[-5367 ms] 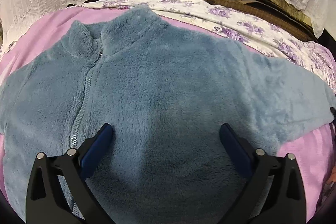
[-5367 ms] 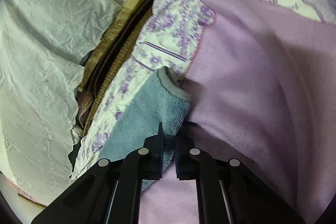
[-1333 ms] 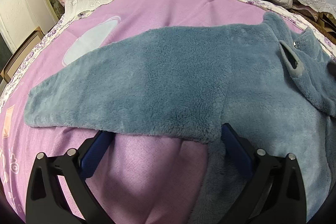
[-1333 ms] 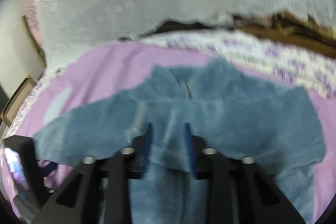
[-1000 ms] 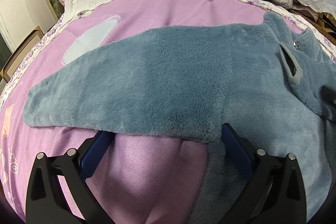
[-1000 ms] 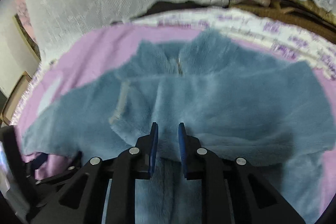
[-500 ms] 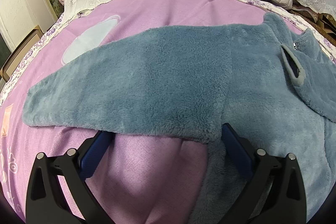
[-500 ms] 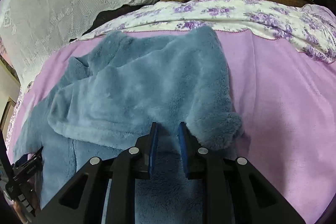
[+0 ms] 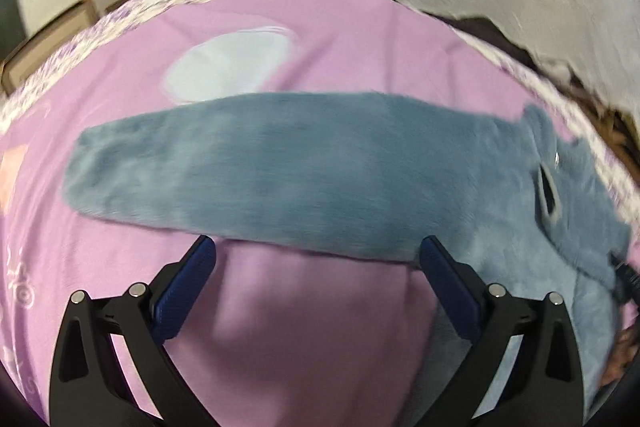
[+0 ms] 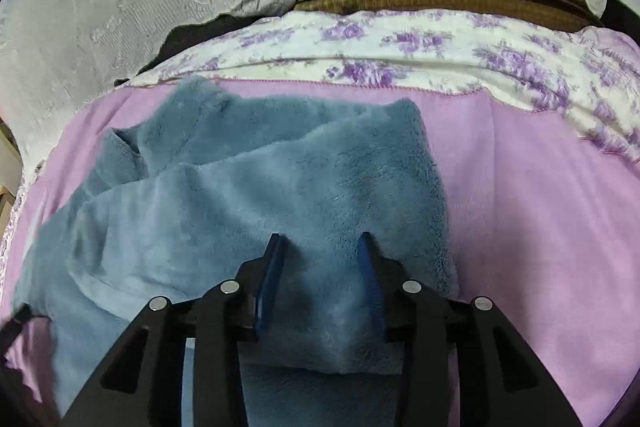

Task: Fold small clothes
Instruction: 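Move the left gripper to the other sleeve cuff and grasp it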

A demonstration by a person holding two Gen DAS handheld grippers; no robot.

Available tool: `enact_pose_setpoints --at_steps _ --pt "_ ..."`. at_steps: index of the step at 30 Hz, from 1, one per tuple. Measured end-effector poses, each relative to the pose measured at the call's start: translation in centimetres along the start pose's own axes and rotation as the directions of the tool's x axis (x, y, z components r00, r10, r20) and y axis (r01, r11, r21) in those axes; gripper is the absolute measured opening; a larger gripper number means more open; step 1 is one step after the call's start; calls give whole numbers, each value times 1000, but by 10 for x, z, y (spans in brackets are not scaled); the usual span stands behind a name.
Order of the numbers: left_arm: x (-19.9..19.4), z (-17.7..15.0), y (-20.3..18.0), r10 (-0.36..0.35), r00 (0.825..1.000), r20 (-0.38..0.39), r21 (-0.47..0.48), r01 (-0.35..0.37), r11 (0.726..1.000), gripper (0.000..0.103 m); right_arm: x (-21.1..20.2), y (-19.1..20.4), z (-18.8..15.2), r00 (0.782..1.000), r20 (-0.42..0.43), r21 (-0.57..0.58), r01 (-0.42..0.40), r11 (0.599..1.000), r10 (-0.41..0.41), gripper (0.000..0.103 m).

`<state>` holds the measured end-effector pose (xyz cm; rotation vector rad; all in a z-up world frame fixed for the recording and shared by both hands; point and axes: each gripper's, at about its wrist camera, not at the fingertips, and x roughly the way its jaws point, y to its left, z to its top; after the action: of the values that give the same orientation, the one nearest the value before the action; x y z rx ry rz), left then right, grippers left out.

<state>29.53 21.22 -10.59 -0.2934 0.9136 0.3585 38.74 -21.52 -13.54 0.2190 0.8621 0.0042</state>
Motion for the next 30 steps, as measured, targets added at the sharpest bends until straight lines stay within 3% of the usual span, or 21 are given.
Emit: enact_pose_setpoints --at_steps 3,7,9,12,15,20,23,25,27,30 --pt "-8 -4 35 -4 1000 -5 -61 3 998 99 -26 -5 -6 993 112 18 -46 999 44 39" --pt "-2 -8 95 -41 998 -53 -228 28 973 99 -58 -5 -15 978 199 -21 -64 998 67 38" --pt "9 -6 131 -145 987 -69 -374 109 921 99 -69 -6 -22 972 222 -37 -71 997 78 38" --pt "16 -2 157 -242 970 -37 -462 198 865 99 -73 -12 -27 970 230 -39 -70 997 77 38" --pt "16 9 174 -256 966 43 -501 242 831 99 -68 -18 -28 971 223 -10 -85 996 85 38" --pt "33 21 197 -259 962 88 -572 261 778 92 -61 -23 -33 976 195 20 -101 995 95 38" --pt "37 30 208 -232 967 104 -588 248 770 72 -56 -23 -33 979 181 25 -102 994 96 38" --pt "40 31 212 -223 970 96 -602 235 763 50 -54 -22 -34 980 176 22 -100 995 95 38" --pt "40 28 217 -218 971 96 -622 229 749 40 -54 -21 -34 980 176 14 -97 995 93 38" --pt "39 28 218 -207 974 90 -619 218 755 22 -54 -17 -35 981 175 1 -85 996 83 38"
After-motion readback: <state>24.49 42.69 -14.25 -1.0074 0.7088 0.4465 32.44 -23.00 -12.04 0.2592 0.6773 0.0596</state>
